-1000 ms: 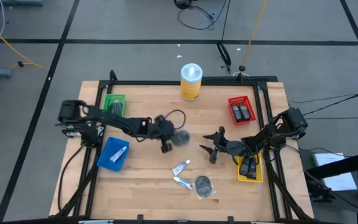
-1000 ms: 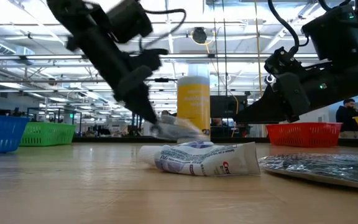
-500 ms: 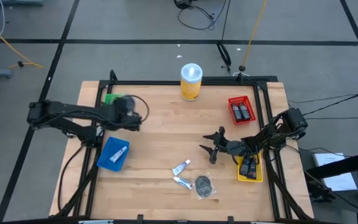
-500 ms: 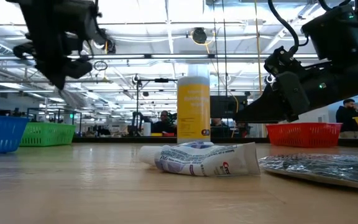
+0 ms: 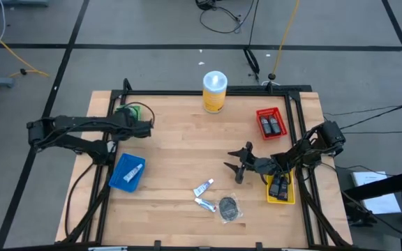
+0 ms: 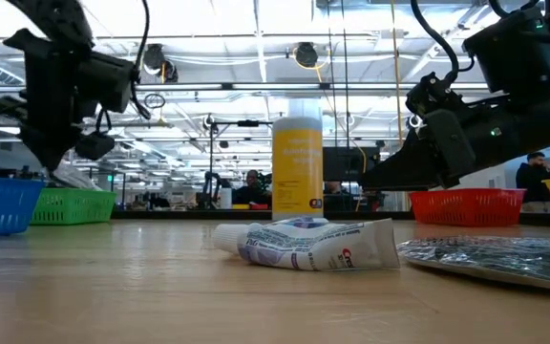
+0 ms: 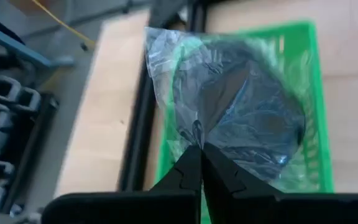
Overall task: Pick & Place Travel size toiletries
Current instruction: Put the hairbrush into the green bin
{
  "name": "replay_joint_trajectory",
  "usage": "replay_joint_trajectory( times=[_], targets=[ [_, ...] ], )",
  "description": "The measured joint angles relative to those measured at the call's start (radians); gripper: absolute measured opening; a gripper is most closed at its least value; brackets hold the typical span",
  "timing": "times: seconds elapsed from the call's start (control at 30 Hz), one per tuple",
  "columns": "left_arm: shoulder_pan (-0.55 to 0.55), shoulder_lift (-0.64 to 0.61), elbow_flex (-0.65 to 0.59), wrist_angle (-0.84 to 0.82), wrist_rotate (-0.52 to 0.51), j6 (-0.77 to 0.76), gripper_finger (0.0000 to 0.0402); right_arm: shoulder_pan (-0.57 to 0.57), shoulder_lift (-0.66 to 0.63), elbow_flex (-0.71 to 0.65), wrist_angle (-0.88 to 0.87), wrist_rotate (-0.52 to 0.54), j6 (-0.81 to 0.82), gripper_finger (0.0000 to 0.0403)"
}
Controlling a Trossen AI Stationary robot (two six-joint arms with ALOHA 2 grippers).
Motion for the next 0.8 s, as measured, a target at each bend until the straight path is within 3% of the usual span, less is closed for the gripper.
replay_joint_trajectory(
  times=[0.23,0.4,0.53,0.63,0.8],
  targets=[
    [0.084,-0.086,-0.064,0.168,0.11,0.248,0.0014,0.0,0.0,0.0,-0.001,0.0,0.0,0.0222],
    [0.162,-0.145,-0.046,0.142,0.153,0.368,0.0079,0.0,0.0,0.0,0.005,0.0,0.0,0.0222],
    [0.212,-0.199,-0.003,0.032,0.154,0.346,0.0137,0.0,0.0,0.0,0.005,0.0,0.0,0.0222],
    [0.224,-0.246,0.022,0.041,0.14,0.351,0.0162,0.0,0.0,0.0,0.005,0.0,0.0,0.0222],
    [0.233,-0.262,-0.024,0.238,0.175,0.438,0.0136,0.0,0.0,0.0,0.005,0.0,0.0,0.0222]
  ],
)
